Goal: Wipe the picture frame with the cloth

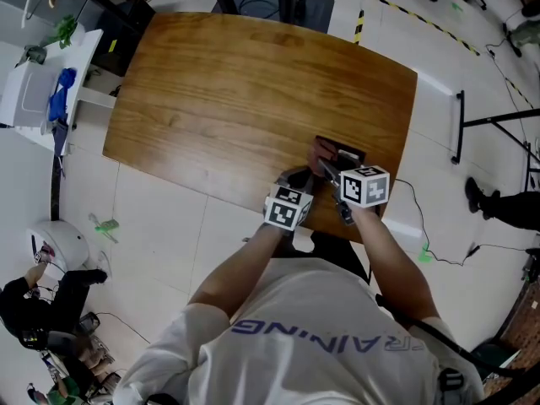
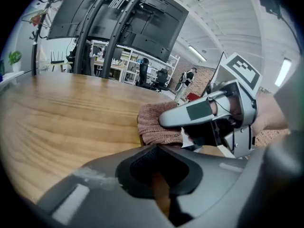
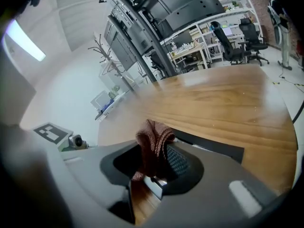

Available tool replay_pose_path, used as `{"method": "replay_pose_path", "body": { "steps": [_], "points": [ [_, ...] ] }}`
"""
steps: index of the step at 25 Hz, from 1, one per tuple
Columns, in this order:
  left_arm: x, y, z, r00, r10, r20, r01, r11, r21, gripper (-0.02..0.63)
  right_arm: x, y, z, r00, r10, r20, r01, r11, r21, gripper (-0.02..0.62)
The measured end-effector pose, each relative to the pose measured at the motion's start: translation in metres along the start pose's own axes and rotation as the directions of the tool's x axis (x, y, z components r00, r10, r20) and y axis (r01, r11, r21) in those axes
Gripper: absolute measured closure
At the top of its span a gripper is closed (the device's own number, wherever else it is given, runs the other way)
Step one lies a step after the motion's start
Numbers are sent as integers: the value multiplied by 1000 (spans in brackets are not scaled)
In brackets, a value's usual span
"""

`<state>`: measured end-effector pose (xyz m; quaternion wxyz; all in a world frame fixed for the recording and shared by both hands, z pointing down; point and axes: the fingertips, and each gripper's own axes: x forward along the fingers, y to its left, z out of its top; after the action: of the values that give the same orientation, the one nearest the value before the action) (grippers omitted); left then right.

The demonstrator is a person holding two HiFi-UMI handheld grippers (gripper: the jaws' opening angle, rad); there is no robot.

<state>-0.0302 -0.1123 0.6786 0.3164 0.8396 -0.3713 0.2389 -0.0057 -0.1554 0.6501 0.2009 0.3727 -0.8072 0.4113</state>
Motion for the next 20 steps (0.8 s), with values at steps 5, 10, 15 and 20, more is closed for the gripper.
{"method": "replay_pose_path", "body": {
  "steps": [5, 10, 15, 20],
  "points": [
    [0, 1, -1, 1000, 2, 2, -2, 1000, 3, 603, -11, -11, -5, 999, -50, -3, 50, 998, -44, 469],
    [-1, 1, -1, 1000, 1, 3, -1, 1000, 4, 603, -30, -25, -11, 996, -84, 6, 84, 995, -45, 469],
    [-1, 2, -1, 1000, 1, 3, -1, 1000, -2, 603, -56, -47, -18, 990, -136, 35, 136, 991, -6, 469],
    [-2, 1, 1, 1000, 0, 5, 0, 1000, 1, 603, -84, -67, -23, 981, -180, 65, 177, 983, 46, 468]
  ]
}}
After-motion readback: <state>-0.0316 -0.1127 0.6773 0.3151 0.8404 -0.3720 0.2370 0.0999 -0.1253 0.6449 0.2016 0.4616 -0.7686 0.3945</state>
